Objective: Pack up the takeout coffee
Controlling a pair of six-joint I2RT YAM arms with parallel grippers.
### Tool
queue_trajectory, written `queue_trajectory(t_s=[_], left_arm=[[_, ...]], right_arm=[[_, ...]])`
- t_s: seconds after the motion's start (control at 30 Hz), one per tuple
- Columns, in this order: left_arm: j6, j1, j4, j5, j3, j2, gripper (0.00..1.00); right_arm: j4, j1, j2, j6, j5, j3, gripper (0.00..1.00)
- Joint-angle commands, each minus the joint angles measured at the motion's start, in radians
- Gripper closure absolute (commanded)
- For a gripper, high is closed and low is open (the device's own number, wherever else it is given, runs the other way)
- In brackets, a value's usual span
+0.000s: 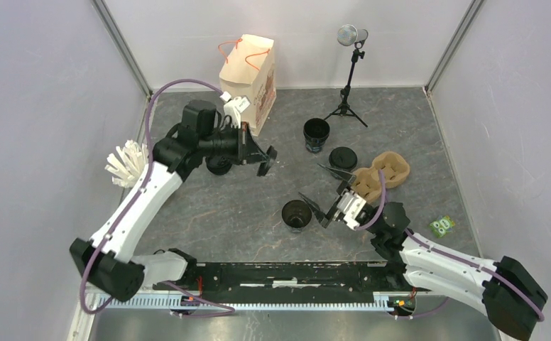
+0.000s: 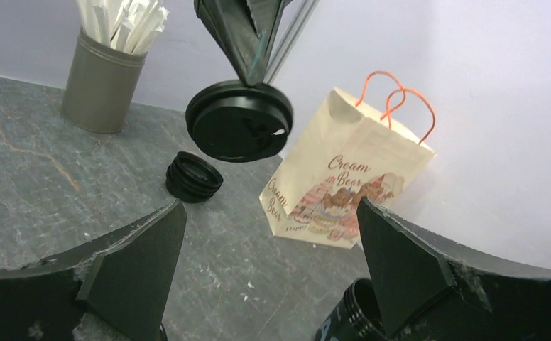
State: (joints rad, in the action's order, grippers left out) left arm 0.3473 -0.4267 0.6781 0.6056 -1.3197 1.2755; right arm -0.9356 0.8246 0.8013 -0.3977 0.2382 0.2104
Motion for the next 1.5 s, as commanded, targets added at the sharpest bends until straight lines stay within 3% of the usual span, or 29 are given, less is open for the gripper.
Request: queue_trajectory(t_s=[0.0,0.17,0.4,0.63,1.03,1.13,1.2,1.33,1.47], left_arm=[[0.208,-0.072,-0.236,0.123,0.069,-0.115,0.98],[0.295,-0.17,-0.343,0.114,0.134,-0.18,0.97],[0.303,-0.261,-0.365,0.063,0.154,-0.194,0.97],[0.335,-0.295,-0.423,0.036,0.165,-0.178,0.98],[0.341,-0.304,-0.436,0.003,0.157,-0.171,0.98],[0.253,-0.303,-0.345,-0.092,0.156,-0.189,0.98],[0.166,-0.301,-0.228,-0.259,0.143,-0.205,0.97],[0.084,-0.281,-0.107,-0.491,0.146,-0.231,0.76],[0.061,-0.274,-0.106,-0.548,0.171,-0.252,0.55]], right_arm=[[-0.234,0.048,0.052,-0.148,-0.017,0.002,0.02],[-0.246,0.092,0.119,-0.201,-0.029,0.04,0.02],[-0.302,0.16,0.159,-0.262,-0.088,0.026,0.02],[-0.45,0.208,0.172,-0.262,-0.179,-0.016,0.02],[-0.418,0.242,0.202,-0.305,-0.224,-0.022,0.02],[-0.323,0.243,0.248,-0.281,-0.208,0.033,0.05],[-0.312,0.246,0.27,-0.255,-0.205,0.031,0.09],[-0.366,0.248,0.233,-0.184,-0.272,-0.03,0.09],[-0.165,0.248,0.133,-0.049,-0.443,-0.001,0.09]])
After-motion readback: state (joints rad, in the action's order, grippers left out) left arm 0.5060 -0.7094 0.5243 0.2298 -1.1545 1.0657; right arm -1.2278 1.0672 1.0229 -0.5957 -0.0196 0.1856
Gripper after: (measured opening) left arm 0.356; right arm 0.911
